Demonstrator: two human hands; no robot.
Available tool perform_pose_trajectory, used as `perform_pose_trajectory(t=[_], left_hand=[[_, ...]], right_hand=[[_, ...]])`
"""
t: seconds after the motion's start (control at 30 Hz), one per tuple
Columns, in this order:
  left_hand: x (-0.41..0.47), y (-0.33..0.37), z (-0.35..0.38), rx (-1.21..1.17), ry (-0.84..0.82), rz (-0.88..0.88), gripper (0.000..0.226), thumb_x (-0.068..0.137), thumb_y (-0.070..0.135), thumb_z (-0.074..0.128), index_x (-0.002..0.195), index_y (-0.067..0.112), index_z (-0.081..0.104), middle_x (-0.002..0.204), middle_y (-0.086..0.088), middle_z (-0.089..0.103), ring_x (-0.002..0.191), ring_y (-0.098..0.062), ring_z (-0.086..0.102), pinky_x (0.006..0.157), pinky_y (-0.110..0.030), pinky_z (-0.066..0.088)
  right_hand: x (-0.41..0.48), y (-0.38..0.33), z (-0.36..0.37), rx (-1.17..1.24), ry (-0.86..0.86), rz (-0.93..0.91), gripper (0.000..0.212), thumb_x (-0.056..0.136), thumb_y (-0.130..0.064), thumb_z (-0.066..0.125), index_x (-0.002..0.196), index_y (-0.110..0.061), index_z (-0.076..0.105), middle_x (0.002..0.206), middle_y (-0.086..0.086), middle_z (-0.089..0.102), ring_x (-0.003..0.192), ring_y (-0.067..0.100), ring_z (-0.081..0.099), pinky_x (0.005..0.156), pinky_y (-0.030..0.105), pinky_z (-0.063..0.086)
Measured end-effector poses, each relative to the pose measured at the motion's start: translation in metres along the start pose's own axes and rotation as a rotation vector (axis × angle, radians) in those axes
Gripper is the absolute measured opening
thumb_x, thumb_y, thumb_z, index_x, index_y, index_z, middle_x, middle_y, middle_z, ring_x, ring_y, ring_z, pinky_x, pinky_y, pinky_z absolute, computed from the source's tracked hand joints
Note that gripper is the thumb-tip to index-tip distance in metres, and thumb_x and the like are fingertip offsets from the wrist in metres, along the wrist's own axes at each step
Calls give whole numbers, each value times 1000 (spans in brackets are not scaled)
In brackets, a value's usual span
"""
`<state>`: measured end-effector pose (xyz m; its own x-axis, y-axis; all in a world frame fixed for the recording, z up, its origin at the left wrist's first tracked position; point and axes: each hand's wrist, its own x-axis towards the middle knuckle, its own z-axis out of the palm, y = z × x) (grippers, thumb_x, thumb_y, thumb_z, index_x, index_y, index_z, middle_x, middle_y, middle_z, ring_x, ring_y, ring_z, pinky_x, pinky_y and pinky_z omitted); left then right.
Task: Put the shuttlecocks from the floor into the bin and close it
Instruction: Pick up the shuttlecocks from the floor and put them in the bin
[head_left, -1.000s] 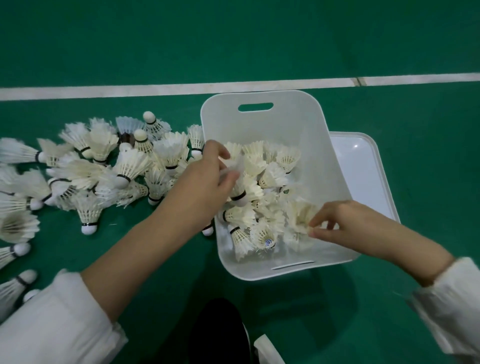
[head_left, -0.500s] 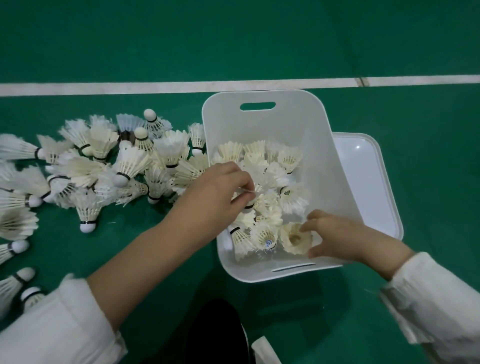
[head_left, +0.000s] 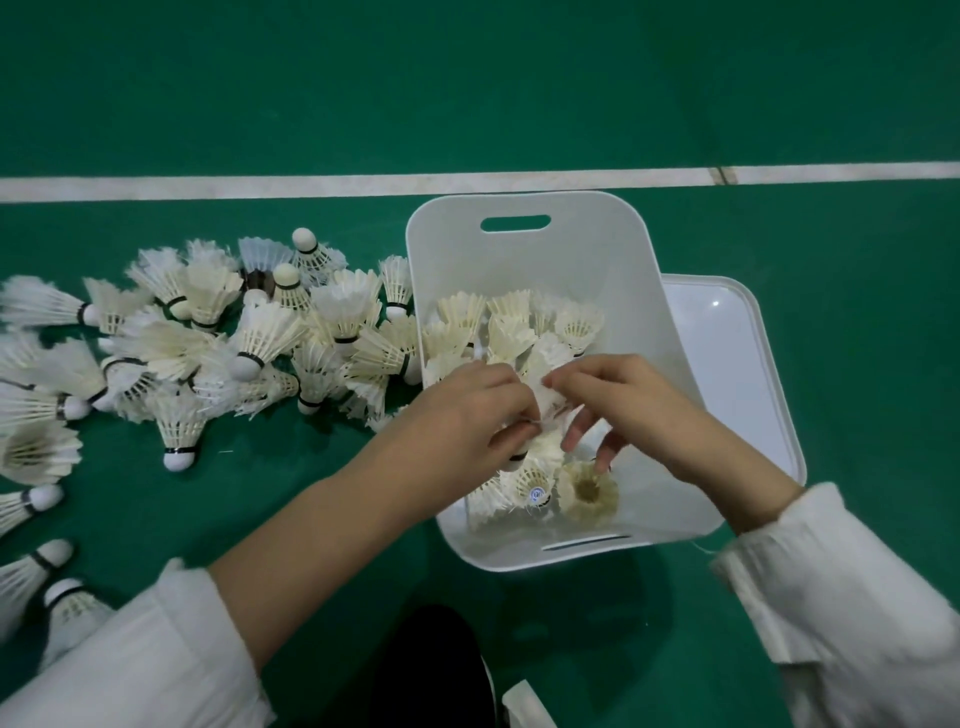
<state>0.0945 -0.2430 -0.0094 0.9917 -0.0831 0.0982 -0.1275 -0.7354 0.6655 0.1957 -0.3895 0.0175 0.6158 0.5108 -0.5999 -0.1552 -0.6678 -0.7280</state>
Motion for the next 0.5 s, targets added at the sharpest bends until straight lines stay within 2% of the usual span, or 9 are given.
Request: perform_pose_trajectory(t=[0.07,0.13,0.2,0.23,0.3,0.37,0.43,0.5], left_hand=[[1,-1,-2,-5,-5,30,25,85,32,51,81,12,64,81,1,59,79,-10,47,70,-16,32],[2,-3,-4,-5,-27,55,24,85,33,51,83,13,65,83,2,59,80,-11,49,71,-19,37],[1,-5,-7,8,-60,69,25,87,35,50,87,15,65,88,5,59,85,-11,51,75,-24,43],[0,-6,-11,17,-70,61,27,88,38,47,91,17,64,92,7,58,88,-9,51,78,-25,45],[-1,-8,-20,42,-39,6,29,89,40,42,98,21,62,99,11,56,94,-5,50,83,-24,43],[-4,-14,-34,64,26,-90,27,90,37,42,101,23,61,100,14,54,92,-3,50,83,-23,42],[-7,-24,-49,94,63,-161,22,91,31,46,101,21,62,97,11,57,86,-6,53,80,-27,46],[-10,-36,-63,152,39,-209,18,91,27,48,99,19,62,95,7,61,83,-11,56,78,-32,49]], right_hand=[[6,0,0,65,-9,38,23,88,-23,58,104,-7,57,89,11,62,61,18,66,38,24,46],[9,0,2,-17,-35,51,27,86,-18,62,103,2,56,89,18,62,60,15,67,40,24,49],[12,1,-1,-104,-10,23,24,85,-12,64,93,10,58,75,14,57,54,12,65,46,31,55],[13,2,-6,-157,46,5,18,85,-11,63,88,7,60,68,8,55,51,14,63,52,37,58],[17,8,-19,-444,230,-35,11,87,-13,59,83,-3,63,66,3,57,51,23,63,63,41,57],[24,17,-31,-873,380,-65,12,88,-12,52,87,-6,63,78,10,66,65,33,65,71,38,53],[32,27,-31,-1085,386,-62,11,85,-4,50,82,-4,61,79,16,64,79,37,62,71,35,50],[42,36,-21,-1174,315,-68,17,84,3,47,68,-4,49,70,13,55,86,35,62,63,29,39]])
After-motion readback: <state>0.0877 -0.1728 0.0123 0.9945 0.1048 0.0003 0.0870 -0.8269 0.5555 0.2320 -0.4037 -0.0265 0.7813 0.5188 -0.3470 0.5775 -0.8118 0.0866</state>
